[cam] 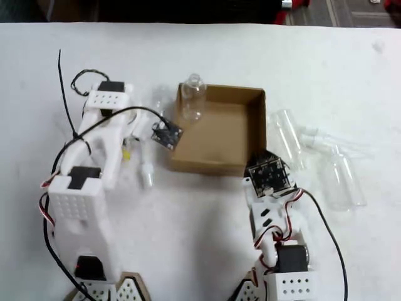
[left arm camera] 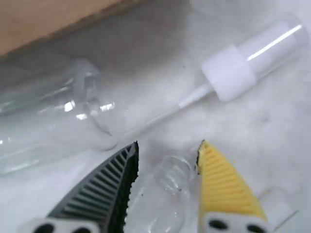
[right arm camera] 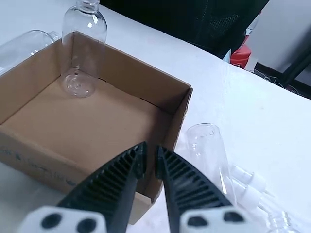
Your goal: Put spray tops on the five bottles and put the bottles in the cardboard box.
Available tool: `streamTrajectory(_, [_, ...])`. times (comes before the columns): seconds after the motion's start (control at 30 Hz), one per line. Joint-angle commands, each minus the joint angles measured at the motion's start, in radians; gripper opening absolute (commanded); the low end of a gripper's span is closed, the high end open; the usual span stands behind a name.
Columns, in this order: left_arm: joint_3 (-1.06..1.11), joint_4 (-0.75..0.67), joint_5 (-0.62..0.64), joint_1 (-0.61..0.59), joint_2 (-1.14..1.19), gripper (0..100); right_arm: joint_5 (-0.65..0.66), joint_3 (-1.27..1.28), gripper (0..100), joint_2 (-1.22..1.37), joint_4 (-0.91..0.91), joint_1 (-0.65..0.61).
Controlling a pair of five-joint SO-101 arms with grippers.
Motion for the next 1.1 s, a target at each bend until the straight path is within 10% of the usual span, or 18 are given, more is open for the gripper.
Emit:
streamTrajectory(0.0, [-0.003,-0.018,-0.005,-0.016,-0.010,8,0.012,0.008,2.2,-0.004,0.001,-0.007])
streamTrajectory(0.47, [-0.029,-0.114,0.302,0.082,-0.039,2,0.012,0.008,2.2,-0.004,0.001,-0.007])
streamTrajectory(0.8, [-0.232,0.215,0.594,0.147,-0.351,2,0.012,0.008,2.2,-0.004,0.001,-0.007])
streamTrajectory(1.07, [-0.311,0.299,1.105,0.268,-0.627,2,0.012,0.008,2.2,-0.004,0.015,-0.007])
